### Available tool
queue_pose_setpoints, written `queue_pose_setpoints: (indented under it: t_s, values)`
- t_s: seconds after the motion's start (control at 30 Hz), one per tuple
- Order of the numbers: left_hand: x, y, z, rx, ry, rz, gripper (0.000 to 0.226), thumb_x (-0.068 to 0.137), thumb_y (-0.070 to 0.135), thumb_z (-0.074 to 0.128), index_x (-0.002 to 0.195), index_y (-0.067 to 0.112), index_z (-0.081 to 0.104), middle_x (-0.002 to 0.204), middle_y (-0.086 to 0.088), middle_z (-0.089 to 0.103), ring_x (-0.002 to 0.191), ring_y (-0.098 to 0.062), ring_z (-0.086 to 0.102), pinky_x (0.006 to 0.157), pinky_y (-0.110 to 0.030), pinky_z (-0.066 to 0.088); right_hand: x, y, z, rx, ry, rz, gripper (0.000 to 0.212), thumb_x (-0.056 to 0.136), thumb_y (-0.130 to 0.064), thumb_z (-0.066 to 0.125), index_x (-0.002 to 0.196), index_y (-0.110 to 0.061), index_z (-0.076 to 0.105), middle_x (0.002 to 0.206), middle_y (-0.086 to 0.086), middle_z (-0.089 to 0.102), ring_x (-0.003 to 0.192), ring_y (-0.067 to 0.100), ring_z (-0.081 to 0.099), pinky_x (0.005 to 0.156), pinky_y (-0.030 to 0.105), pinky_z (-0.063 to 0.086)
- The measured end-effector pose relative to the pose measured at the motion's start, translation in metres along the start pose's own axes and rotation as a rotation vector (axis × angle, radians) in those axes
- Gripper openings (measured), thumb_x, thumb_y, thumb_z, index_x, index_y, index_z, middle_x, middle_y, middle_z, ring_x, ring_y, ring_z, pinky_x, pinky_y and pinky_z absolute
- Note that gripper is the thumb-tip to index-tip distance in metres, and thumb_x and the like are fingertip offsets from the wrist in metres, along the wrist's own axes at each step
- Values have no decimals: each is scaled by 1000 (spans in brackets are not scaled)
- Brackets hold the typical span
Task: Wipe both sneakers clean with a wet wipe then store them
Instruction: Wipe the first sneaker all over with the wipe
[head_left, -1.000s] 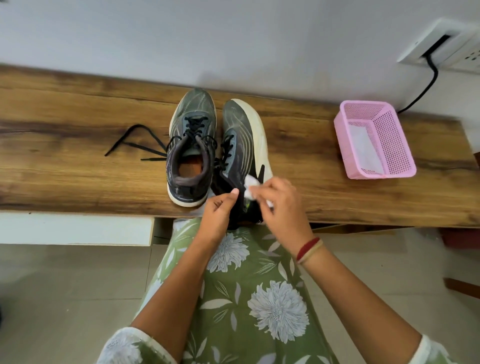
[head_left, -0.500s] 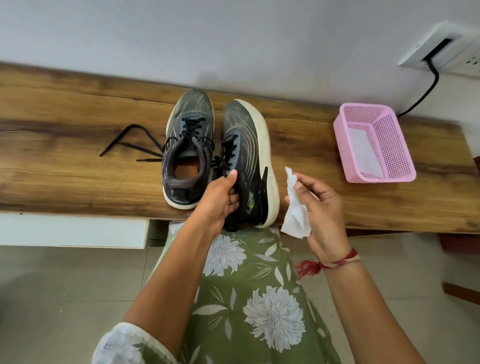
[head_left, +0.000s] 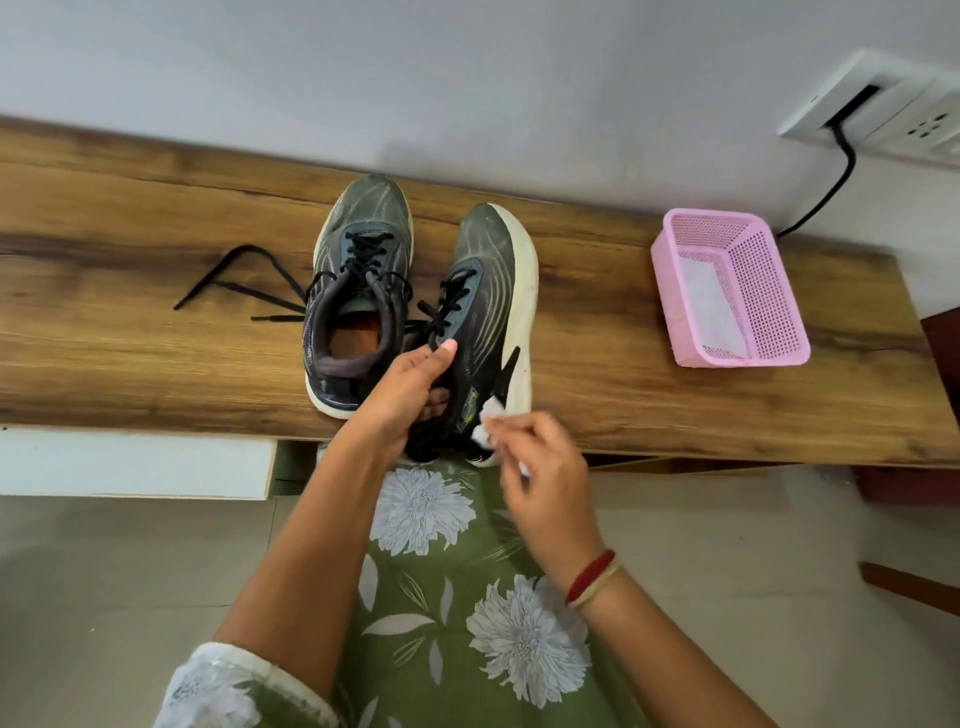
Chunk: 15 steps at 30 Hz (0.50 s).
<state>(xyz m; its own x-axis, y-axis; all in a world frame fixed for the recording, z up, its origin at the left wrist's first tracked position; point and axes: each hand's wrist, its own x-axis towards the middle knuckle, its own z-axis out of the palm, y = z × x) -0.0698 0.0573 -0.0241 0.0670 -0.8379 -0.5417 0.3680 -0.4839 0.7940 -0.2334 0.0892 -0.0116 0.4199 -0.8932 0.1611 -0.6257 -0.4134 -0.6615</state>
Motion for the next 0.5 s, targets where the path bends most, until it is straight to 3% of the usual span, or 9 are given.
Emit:
queue_pose_setpoints:
  t_s: [0.07,0.17,0.23,0.37,0.5]
  values:
    - [-5,-1,-5,-9,-31,-11,18,99,31,45,87,19,51,62,9,45,45,-2,35,45,-12,30,-2,-3,-4,16,-46,-76,23,85,-1,58,105,-9,68,98,1,62,91,10,57,83,24,51]
    - [-14,-1,-2,15,-93,-18,20,99,26,44,86,16,56,59,12,57,44,1,44,44,-11,38,28,-4,-20,159,157,132,21,86,-12,56,104,-15,66,97,-6,60,88,5,56,81,18,51]
    - [-17,1,4,18,-134,-22,21,99,25,45,87,16,59,63,11,63,47,1,49,46,-12,41,56,-1,-30,145,237,196,18,86,-9,60,101,-14,69,94,-4,64,86,3,56,81,9,45]
    - [-13,4,11,4,-162,-53,20,99,25,47,89,16,62,73,5,65,63,-3,59,69,-17,50,73,2,-27,-1,-35,95,17,88,-6,60,98,-12,71,94,1,63,87,9,57,81,19,44]
    - [-13,-3,8,-80,-133,-72,27,99,27,45,77,17,57,61,5,48,56,-5,39,59,-15,44,36,-7,-20,-142,-104,-47,18,87,-4,58,101,-9,69,91,2,59,84,16,56,77,28,48]
